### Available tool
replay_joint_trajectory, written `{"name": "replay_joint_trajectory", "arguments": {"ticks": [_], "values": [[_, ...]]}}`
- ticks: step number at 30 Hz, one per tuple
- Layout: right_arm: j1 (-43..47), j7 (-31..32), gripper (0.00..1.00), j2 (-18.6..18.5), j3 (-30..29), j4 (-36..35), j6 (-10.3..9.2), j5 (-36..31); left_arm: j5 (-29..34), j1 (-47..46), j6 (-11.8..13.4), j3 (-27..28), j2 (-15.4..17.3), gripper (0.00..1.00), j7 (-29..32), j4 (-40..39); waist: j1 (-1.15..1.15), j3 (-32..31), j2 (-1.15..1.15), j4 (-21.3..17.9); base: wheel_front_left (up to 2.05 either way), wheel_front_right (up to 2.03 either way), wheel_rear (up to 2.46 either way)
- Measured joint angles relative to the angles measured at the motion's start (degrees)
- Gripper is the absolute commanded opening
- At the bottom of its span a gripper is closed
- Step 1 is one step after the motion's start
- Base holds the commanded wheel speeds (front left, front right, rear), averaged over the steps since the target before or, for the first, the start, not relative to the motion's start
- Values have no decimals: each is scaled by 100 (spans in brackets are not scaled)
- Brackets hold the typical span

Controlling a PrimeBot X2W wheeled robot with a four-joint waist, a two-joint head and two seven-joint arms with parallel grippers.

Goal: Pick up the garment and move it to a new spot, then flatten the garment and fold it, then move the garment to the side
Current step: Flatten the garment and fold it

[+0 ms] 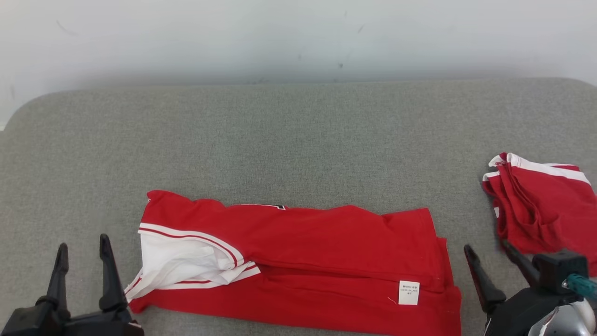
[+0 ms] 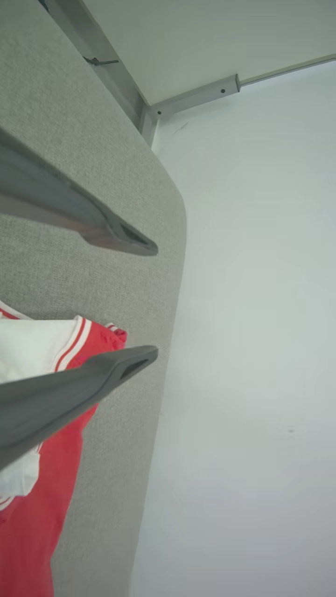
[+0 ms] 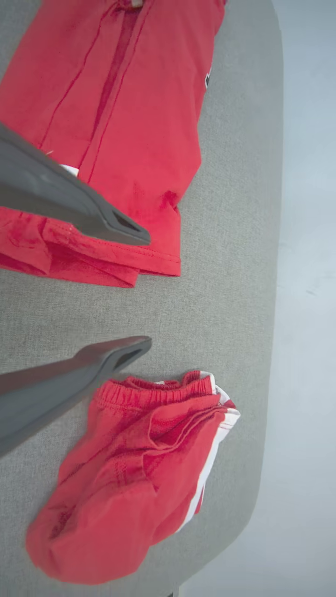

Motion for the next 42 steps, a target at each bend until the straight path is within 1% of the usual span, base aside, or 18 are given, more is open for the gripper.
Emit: {"name": "replay_joint_trajectory", "arguments": {"ticks": [2,5,6,8,11,13,16,19,27,35,42], "values": [[-23,-168,100,87,-77,-56,-16,-2,86,-2,0,-82,3,100,-14,-178,0,-63,0,-10,0,0,0],[-31,-398,100,328,-127,-80,-41,-1,167,-2,-7,-305,15,100,-14,-359,0,-162,0,-27,0,0,0],[-32,-468,100,398,-132,-77,-41,-1,185,-3,-43,-368,20,100,-15,-401,0,-195,0,-33,0,0,0],[-33,-659,100,533,-190,-38,-42,-1,204,-2,-223,-576,44,100,-15,-556,0,-278,0,-55,0,0,0],[-34,-851,100,595,-253,20,-42,-1,209,-2,-375,-759,58,100,-15,-642,0,-329,0,-76,0,0,0],[-38,-970,100,697,-272,79,-43,-1,207,-2,-530,-850,88,100,-15,-649,0,-354,0,-86,0,0,0],[-44,-1116,100,815,-290,159,-43,-1,197,-1,-693,-973,170,100,-4,-620,0,-388,0,-95,0,0,0],[-50,-1218,100,878,-282,311,-43,-1,196,0,-797,-1065,204,100,201,-467,0,-431,0,-98,0,0,0],[-280,-1461,100,1006,-190,666,-43,-2,97,1,-811,-935,293,100,552,-155,0,-565,0,-153,0,0,0],[-280,-1616,100,1046,-100,831,-37,-19,45,124,-815,-942,302,100,782,-140,-1,-695,-1,-184,0,0,0],[-280,-1713,100,1039,-70,899,10,-52,45,140,-816,-939,338,100,916,-153,0,-725,0,-174,0,0,0]]}}
